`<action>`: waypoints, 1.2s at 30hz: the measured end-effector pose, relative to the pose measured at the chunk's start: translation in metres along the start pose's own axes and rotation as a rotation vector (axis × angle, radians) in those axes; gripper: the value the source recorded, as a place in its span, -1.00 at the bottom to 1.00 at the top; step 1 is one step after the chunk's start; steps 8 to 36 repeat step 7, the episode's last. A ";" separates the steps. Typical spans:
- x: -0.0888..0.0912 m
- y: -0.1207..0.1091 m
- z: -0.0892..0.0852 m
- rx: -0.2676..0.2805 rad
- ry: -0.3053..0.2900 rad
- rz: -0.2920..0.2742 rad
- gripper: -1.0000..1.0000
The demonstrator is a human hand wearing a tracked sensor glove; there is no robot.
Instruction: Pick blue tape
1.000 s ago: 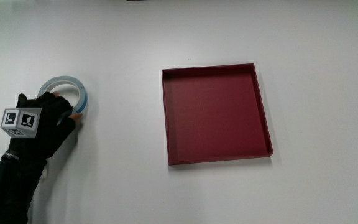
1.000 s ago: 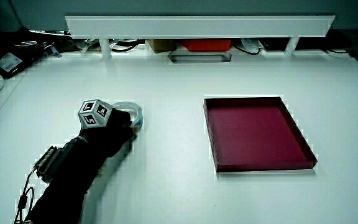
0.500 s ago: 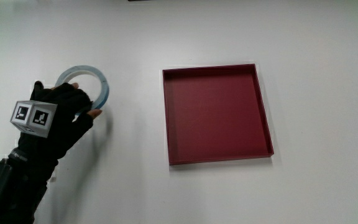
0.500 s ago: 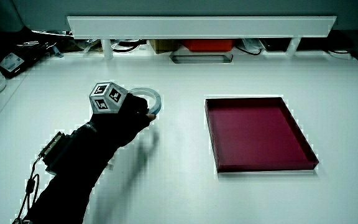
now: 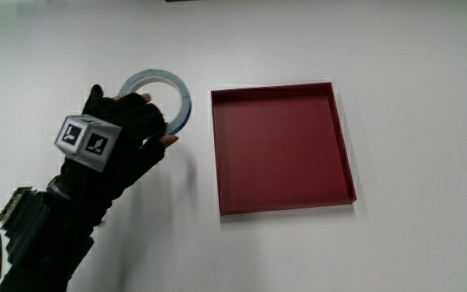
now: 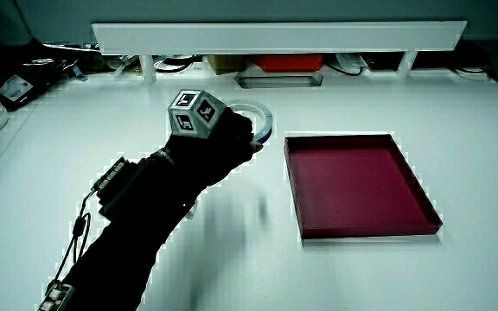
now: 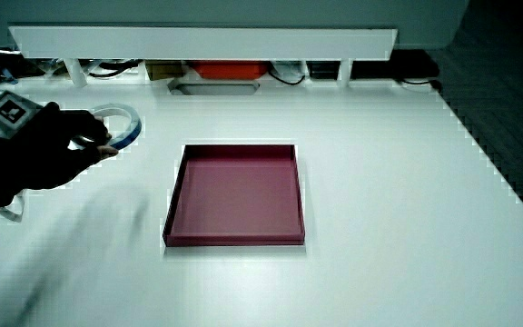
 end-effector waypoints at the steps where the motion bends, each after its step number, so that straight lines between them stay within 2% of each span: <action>1: -0.002 0.003 -0.006 0.039 -0.046 -0.031 1.00; 2: 0.006 0.007 -0.002 -0.002 -0.001 -0.012 1.00; 4: 0.015 0.014 -0.001 -0.019 0.017 -0.034 1.00; 5: 0.013 0.016 -0.008 -0.010 -0.031 -0.026 1.00; 6: 0.015 0.019 -0.011 -0.013 -0.047 -0.039 1.00; 7: 0.024 0.022 -0.007 -0.029 0.009 -0.029 1.00; 36: 0.024 0.022 -0.007 -0.029 0.009 -0.029 1.00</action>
